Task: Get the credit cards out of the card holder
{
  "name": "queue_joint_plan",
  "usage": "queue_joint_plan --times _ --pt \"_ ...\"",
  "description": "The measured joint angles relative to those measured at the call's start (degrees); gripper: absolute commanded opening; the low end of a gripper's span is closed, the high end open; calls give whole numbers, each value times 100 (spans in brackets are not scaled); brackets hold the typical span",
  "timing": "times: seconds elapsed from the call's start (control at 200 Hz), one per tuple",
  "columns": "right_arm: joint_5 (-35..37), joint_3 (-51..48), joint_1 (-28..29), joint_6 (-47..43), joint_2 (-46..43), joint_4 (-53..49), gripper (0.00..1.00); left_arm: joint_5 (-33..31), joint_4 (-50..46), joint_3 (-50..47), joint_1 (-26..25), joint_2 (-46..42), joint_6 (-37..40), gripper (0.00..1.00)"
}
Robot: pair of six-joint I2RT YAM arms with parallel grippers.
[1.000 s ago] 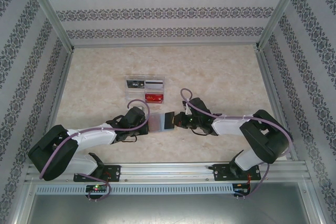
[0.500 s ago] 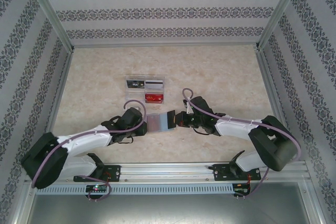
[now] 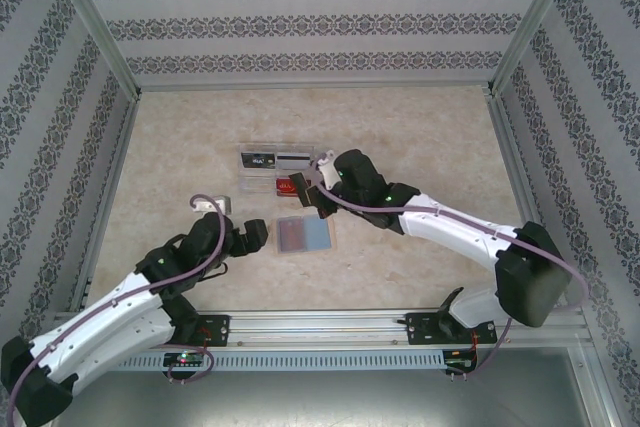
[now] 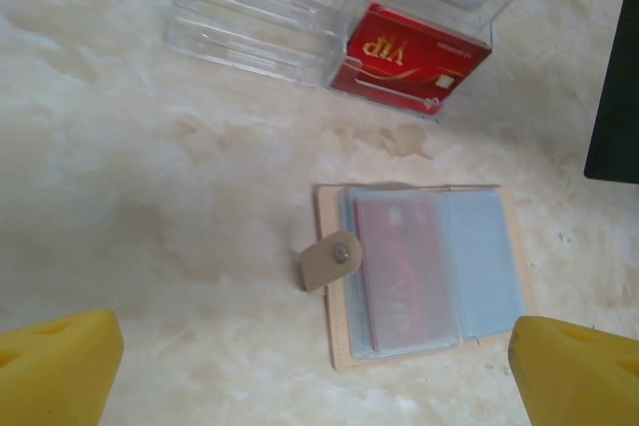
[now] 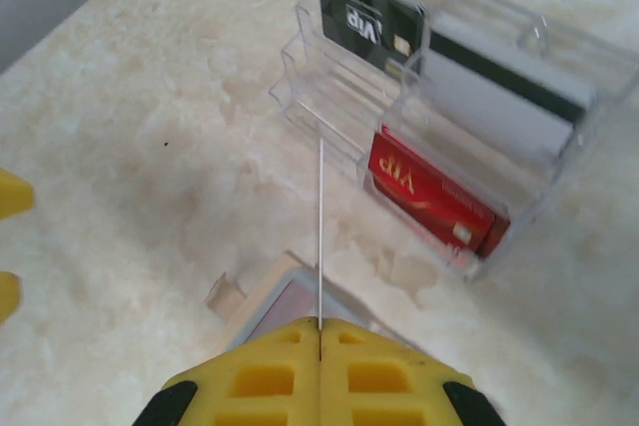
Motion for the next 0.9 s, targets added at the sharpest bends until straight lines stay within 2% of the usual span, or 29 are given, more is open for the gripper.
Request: queue_joint_plan --times 0.295,0.435,0.555,0.899 --pt "531 1768 175 -2387 1204 -837 0 -382 -855 -63 0 -892 -229 100" --pt "789 3014 247 -3353 2035 -1626 0 -417 -1119 -63 0 -1029 -262 100" --pt "1104 3934 297 -4004 2677 -2129 0 -417 -1261 -66 0 -1145 -297 100" --pt "1493 5248 431 -5366 3650 -2841 0 -439 -1631 -76 0 -1508 -420 100"
